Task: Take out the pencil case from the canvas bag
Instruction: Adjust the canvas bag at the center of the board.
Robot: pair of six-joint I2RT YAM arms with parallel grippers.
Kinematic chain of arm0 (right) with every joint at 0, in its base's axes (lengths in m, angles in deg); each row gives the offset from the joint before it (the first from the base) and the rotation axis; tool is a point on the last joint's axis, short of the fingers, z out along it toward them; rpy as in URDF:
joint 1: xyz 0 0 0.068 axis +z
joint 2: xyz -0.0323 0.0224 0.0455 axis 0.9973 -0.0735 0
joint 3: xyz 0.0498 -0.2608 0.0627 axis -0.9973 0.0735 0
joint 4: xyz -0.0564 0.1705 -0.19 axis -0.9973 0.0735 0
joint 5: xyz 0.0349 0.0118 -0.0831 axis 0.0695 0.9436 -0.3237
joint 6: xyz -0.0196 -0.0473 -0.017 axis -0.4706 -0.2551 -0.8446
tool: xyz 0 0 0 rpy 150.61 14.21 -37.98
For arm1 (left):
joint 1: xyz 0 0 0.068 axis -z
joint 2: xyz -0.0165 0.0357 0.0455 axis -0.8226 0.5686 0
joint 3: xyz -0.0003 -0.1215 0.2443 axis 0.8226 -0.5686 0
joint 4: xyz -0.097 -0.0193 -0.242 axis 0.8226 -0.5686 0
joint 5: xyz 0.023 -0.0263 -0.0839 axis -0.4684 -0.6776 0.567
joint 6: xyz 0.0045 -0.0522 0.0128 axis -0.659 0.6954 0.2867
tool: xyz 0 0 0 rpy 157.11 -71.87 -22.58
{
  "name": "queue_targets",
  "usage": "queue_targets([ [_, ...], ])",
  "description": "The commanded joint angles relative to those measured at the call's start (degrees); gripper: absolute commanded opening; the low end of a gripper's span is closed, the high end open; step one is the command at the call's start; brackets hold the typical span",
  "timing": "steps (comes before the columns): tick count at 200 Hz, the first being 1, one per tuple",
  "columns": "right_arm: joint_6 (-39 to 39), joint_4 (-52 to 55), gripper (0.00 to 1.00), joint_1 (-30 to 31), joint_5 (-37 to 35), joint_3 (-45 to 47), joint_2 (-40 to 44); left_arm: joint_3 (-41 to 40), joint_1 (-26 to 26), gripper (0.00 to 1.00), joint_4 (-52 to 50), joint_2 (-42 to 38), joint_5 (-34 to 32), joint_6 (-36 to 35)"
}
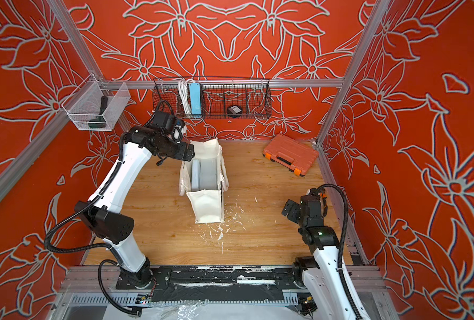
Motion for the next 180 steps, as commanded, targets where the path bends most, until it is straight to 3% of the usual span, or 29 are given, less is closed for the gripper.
queue_targets([
  [1, 0.1, 0.8, 0.98, 0.0, 0.8, 0.7, -0.4, 0.4, 0.2, 0.98, -5.6, -1.0, 0.7, 2.1],
  [55, 0.0, 0.7, 0.98, 0.0, 1.0, 0.7, -0.4, -1.3, 0.2, 0.98, -11.4, -6.4, 3.2, 9.1],
  [131, 0.0, 0.9, 0.98, 0.0, 0.7, 0.6, -0.4, -22.2, 0.2, 0.98, -4.6, -17.8, 11.8, 15.7],
  [180, 0.3, 1.1, 0.98, 0.0, 0.7, 0.8, -0.2, -30.6, 0.2, 0.98, -0.8, -21.6, 12.3, 16.9],
])
